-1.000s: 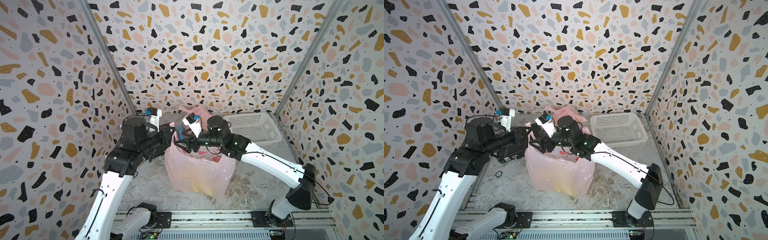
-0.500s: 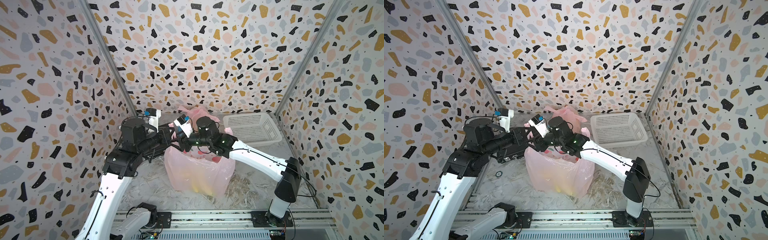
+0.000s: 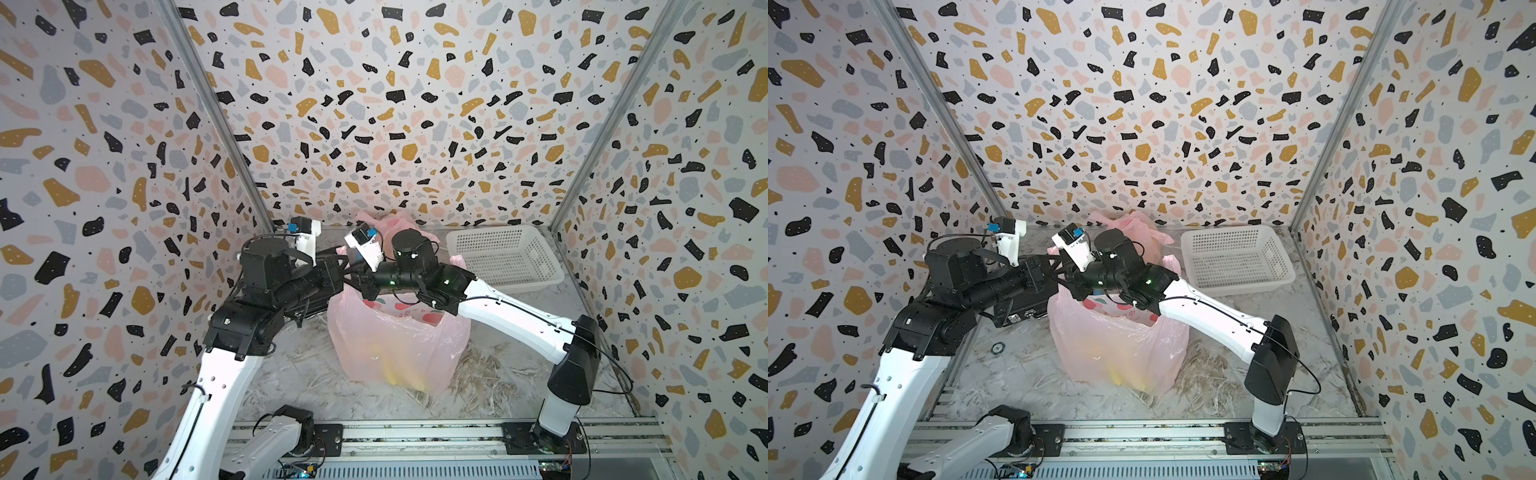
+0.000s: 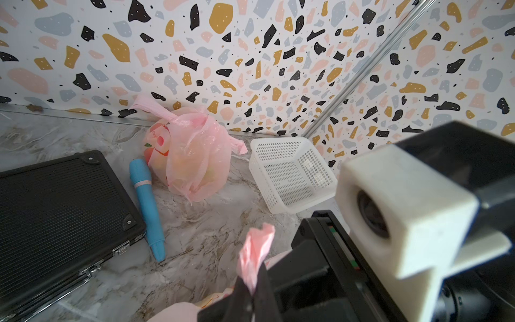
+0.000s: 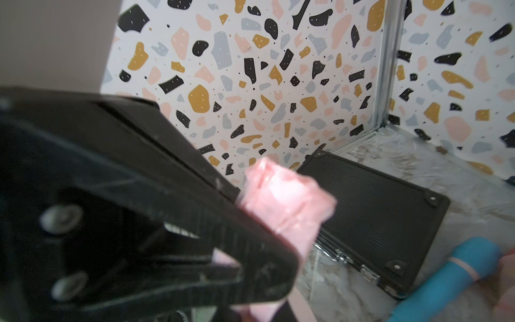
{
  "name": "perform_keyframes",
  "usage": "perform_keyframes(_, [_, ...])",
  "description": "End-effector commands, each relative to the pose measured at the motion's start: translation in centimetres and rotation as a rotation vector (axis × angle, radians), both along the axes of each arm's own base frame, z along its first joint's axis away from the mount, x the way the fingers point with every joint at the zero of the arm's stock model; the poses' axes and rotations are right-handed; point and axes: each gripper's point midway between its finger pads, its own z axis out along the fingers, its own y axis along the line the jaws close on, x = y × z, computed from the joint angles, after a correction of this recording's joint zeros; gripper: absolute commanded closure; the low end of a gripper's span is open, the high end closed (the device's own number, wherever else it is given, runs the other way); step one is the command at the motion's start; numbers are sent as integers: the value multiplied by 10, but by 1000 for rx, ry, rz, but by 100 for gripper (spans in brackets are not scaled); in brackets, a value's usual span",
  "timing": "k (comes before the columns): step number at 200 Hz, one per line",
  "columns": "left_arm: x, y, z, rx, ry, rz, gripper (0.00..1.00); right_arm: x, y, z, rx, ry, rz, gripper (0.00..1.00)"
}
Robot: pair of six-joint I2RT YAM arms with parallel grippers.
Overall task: Place the banana into a plastic bag & tie a knot
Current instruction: Adjust the plastic bag at the center of the board.
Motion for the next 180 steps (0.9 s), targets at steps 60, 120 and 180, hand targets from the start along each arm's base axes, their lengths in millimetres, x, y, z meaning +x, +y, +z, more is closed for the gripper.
perform_keyframes(60, [-25, 10, 34, 4, -189, 12, 0, 12, -38, 37, 22, -8, -15, 100])
perform_keyframes(120, [-35, -12, 25, -114, -288, -122, 1, 4, -82, 62, 41, 23, 92, 100])
perform_keyframes(180, [-42, -49, -2, -74, -497, -410, 1, 1, -93, 70, 84, 84, 192, 100])
